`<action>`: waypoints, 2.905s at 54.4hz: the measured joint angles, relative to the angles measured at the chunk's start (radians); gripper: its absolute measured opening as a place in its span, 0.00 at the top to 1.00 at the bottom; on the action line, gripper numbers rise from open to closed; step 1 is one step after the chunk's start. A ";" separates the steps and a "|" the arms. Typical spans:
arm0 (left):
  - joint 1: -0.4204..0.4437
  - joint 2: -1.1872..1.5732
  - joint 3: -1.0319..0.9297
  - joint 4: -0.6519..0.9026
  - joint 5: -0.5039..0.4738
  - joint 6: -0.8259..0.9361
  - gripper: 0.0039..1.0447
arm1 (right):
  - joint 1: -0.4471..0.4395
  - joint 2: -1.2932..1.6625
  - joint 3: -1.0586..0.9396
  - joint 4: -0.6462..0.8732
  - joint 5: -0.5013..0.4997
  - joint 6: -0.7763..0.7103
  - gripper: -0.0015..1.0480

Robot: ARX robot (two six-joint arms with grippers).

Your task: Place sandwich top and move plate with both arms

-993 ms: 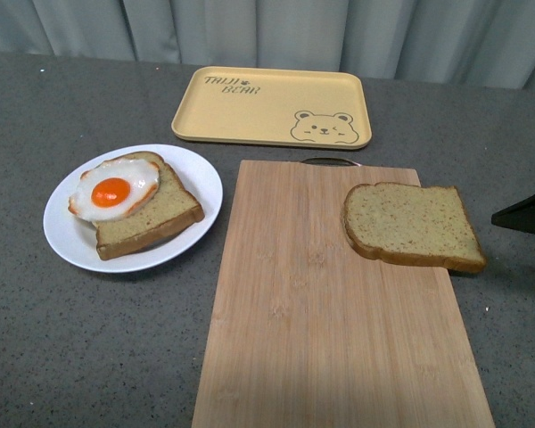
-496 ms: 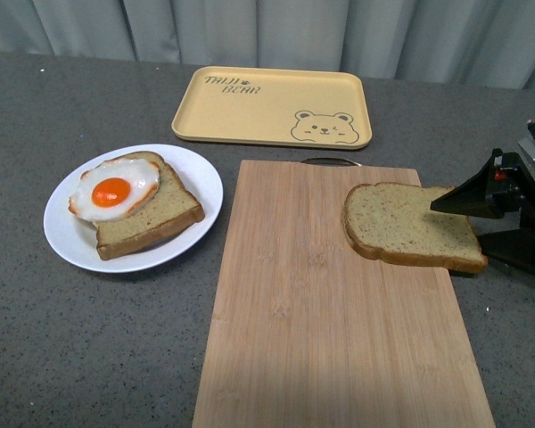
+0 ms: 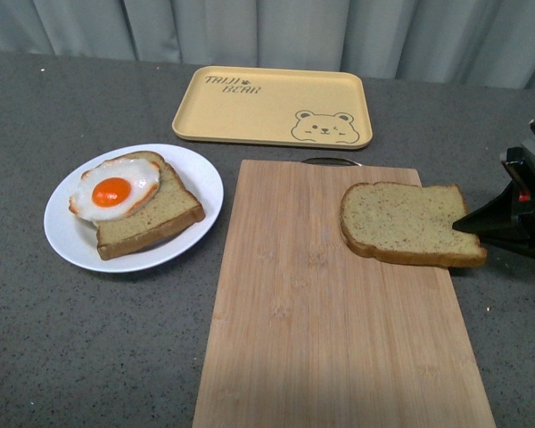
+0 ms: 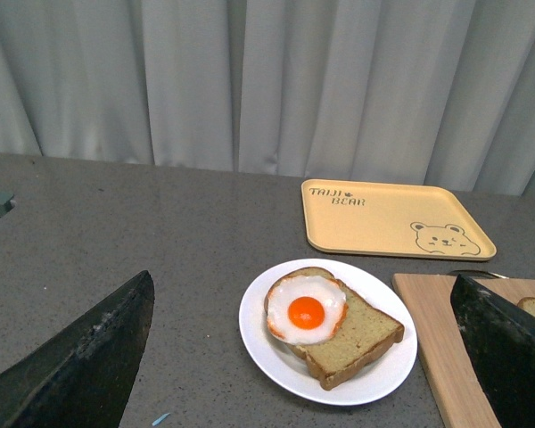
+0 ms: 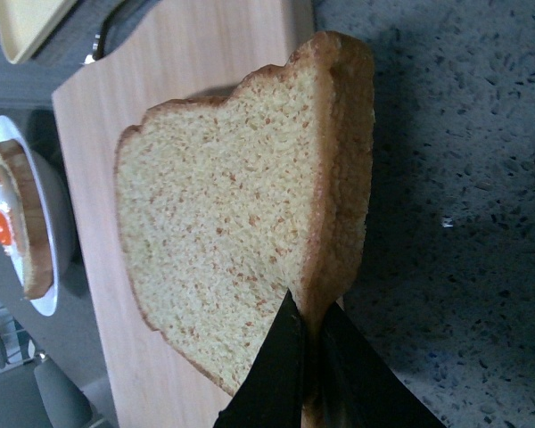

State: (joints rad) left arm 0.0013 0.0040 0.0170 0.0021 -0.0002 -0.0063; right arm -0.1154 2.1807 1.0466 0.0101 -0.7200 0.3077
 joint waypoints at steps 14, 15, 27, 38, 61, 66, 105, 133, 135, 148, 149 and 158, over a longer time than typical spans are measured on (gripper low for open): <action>0.000 0.000 0.000 0.000 0.000 0.000 0.06 | 0.012 -0.156 -0.074 0.151 -0.175 0.069 0.98; 0.000 0.000 0.000 0.000 0.000 0.000 0.06 | 0.020 -0.164 -0.077 0.169 -0.187 0.080 0.98; 0.000 0.000 0.000 0.000 0.000 0.000 0.06 | 0.192 -0.167 -0.042 0.348 -0.225 0.234 0.98; 0.000 0.000 0.000 0.000 0.000 0.000 0.06 | 0.386 -0.007 0.164 0.355 -0.200 0.333 0.98; 0.000 0.000 0.000 0.000 0.000 0.000 0.06 | 0.563 0.254 0.531 0.224 -0.183 0.400 0.98; 0.000 0.000 0.000 0.000 0.000 0.000 0.06 | 0.575 0.279 0.560 0.192 -0.177 0.397 0.98; 0.000 0.000 0.000 0.000 0.000 0.000 0.06 | 0.513 0.211 0.447 0.061 0.009 0.210 0.34; 0.000 0.000 0.000 0.000 0.000 0.000 0.06 | 0.351 -0.302 -0.529 1.356 0.964 -0.298 0.90; 0.000 0.000 0.000 -0.001 0.000 0.000 0.06 | 0.338 -0.341 -0.591 1.356 0.945 -0.302 0.98; 0.000 0.000 0.000 -0.001 0.000 0.000 0.06 | 0.273 -0.578 -0.790 1.323 0.871 -0.307 0.99; 0.000 0.000 0.000 -0.001 0.000 0.000 0.06 | 0.268 -0.595 -0.803 1.317 0.867 -0.307 0.99; 0.000 0.000 0.000 -0.001 0.000 0.000 0.06 | 0.232 -0.731 -0.886 1.257 0.838 -0.307 0.99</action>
State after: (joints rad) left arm 0.0013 0.0036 0.0170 0.0013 -0.0002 -0.0063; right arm 0.1165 1.4502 0.1608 1.2667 0.1181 0.0010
